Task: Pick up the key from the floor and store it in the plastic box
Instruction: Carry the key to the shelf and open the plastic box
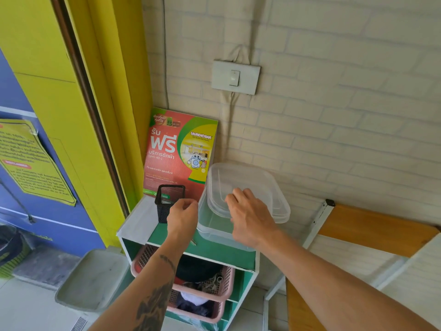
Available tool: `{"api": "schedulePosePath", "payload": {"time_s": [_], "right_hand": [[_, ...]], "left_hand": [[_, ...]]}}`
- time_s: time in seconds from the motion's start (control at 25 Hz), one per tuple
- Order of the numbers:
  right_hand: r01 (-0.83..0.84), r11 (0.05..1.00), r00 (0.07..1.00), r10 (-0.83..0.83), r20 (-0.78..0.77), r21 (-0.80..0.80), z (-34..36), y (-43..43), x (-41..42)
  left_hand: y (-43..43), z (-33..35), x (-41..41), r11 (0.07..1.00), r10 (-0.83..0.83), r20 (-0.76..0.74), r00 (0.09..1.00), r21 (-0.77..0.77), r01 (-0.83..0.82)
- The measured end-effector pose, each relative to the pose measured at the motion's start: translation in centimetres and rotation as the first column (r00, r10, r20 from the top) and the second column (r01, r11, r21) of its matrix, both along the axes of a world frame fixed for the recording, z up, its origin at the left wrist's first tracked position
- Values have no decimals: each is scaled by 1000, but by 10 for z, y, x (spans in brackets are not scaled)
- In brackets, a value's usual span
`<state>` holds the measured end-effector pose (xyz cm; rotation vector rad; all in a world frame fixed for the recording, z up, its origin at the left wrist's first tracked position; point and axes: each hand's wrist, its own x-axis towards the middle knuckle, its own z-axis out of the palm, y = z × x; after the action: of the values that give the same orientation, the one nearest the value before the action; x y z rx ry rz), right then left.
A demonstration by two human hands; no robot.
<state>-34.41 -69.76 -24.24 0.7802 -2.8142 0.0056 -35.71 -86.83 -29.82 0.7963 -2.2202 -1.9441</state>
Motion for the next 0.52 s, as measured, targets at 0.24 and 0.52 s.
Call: {"api": "schedulePosePath", "payload": {"time_s": [0.24, 0.52], "right_hand": [[-56, 997, 996, 60, -61, 61, -6, 8, 9], [-82, 996, 993, 86, -83, 47, -20, 24, 17]], "left_hand": [[16, 22, -11, 975, -200, -71, 977, 79, 206], [25, 26, -13, 945, -111, -60, 992, 303, 125]]}}
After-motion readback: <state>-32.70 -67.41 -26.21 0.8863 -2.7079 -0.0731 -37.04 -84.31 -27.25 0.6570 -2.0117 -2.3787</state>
